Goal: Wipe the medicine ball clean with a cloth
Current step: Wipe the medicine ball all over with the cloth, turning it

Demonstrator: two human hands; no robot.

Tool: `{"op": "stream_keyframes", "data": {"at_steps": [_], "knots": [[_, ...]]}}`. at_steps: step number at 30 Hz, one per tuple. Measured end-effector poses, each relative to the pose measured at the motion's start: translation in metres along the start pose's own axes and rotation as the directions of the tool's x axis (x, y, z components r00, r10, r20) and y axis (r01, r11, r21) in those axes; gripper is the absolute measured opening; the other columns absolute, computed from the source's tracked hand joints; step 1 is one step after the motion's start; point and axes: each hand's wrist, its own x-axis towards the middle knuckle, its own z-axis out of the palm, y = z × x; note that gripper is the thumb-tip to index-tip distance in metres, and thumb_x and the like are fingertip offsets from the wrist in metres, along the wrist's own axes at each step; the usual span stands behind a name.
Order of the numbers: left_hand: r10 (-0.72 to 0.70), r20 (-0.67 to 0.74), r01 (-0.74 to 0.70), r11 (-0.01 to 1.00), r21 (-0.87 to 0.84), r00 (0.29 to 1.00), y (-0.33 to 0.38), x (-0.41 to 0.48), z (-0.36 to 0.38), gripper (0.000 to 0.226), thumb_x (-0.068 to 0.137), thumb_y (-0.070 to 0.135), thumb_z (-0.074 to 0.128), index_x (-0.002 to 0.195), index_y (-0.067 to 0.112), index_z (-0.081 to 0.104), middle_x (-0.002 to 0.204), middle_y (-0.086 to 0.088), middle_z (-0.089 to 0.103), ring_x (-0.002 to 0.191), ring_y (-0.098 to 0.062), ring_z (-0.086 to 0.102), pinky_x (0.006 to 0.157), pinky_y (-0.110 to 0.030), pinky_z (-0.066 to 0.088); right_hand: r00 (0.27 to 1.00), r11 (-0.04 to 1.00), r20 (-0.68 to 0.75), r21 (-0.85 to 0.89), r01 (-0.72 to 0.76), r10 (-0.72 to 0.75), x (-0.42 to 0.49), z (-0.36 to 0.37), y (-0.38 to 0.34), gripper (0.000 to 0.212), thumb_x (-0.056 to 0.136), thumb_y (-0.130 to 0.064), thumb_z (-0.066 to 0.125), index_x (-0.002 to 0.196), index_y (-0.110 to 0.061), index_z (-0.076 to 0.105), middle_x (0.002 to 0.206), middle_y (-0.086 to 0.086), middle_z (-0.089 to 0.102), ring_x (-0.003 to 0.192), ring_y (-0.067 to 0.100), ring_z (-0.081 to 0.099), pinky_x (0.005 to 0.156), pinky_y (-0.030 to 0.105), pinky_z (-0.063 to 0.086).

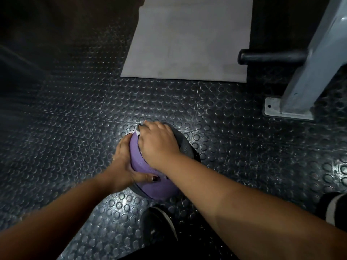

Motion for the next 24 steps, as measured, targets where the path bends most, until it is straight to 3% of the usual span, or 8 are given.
{"op": "stream_keyframes", "data": {"at_steps": [4,6,9,13,17,20,24], "knots": [[-0.009,-0.032,0.009,1.0,0.01,0.999,0.003,-0.005,0.004,0.169,0.019,0.08,0.085,0.156,0.034,-0.002,0.153,0.017,0.009,0.148,-0.015,0.013,0.123,-0.047,0.022,0.982,0.998,0.186,-0.059,-0.03,0.041,0.04,0.002,0.008,0.034,0.099,-0.029,0.034,0.111,-0.012,0.061,0.117,0.01,0.061,0.109,0.029,0.054,0.096,0.04,0.042],[-0.018,-0.05,0.02,0.999,0.031,0.999,0.0,0.001,0.006,0.17,0.018,0.08,0.085,0.156,0.033,-0.002,0.152,0.015,0.011,0.147,-0.016,0.016,0.123,-0.048,0.023,0.975,0.997,0.209,-0.054,-0.062,0.072,0.054,0.001,0.012,0.031,0.098,-0.028,0.036,0.106,-0.014,0.061,0.112,0.009,0.063,0.101,0.028,0.057,0.087,0.037,0.046],[-0.039,-0.017,0.04,0.998,0.057,0.999,0.006,0.001,-0.001,0.167,0.023,0.076,0.088,0.156,0.034,-0.004,0.155,0.013,0.011,0.148,-0.017,0.017,0.122,-0.048,0.025,0.986,0.996,0.15,-0.054,-0.07,0.077,0.049,0.005,0.015,0.036,0.098,-0.033,0.035,0.115,-0.013,0.061,0.12,0.01,0.061,0.11,0.029,0.054,0.092,0.038,0.043],[-0.016,0.018,0.014,0.996,0.085,1.0,-0.001,-0.006,-0.003,0.159,0.032,0.071,0.092,0.155,0.04,-0.004,0.159,0.016,0.01,0.151,-0.017,0.013,0.122,-0.049,0.025,0.992,0.989,-0.061,0.089,0.12,-0.115,0.002,0.012,0.023,0.039,0.097,-0.032,0.039,0.128,-0.016,0.056,0.137,0.003,0.053,0.127,0.022,0.043,0.109,0.039,0.031],[-0.03,0.063,0.03,1.0,0.002,0.998,-0.003,-0.005,-0.008,0.151,0.036,0.059,0.098,0.153,0.041,0.004,0.151,0.011,0.024,0.142,-0.016,0.031,0.117,-0.047,0.036,0.969,0.968,-0.213,0.189,0.165,-0.124,-0.065,0.027,0.049,0.044,0.101,-0.032,0.034,0.143,-0.024,0.04,0.154,-0.007,0.03,0.144,0.012,0.02,0.116,0.039,0.021],[-0.054,0.094,0.061,0.996,-0.068,0.994,-0.002,0.0,-0.013,0.147,0.033,0.052,0.101,0.146,0.051,0.007,0.146,0.01,0.028,0.138,-0.019,0.036,0.113,-0.048,0.041,0.965,0.952,-0.228,0.245,0.182,-0.126,-0.1,0.04,0.069,0.048,0.101,-0.024,0.036,0.148,-0.024,0.03,0.159,-0.009,0.017,0.147,0.014,0.011,0.116,0.042,0.022],[-0.077,0.142,0.084,0.996,-0.04,0.987,0.004,0.004,-0.018,0.149,0.031,0.047,0.102,0.145,0.053,0.006,0.143,0.01,0.029,0.137,-0.022,0.037,0.11,-0.049,0.045,0.963,0.887,-0.251,0.415,0.2,-0.1,-0.11,0.037,0.076,0.051,0.1,-0.011,0.041,0.148,-0.026,0.03,0.157,-0.015,0.022,0.146,0.013,0.016,0.117,0.037,0.025]]}}
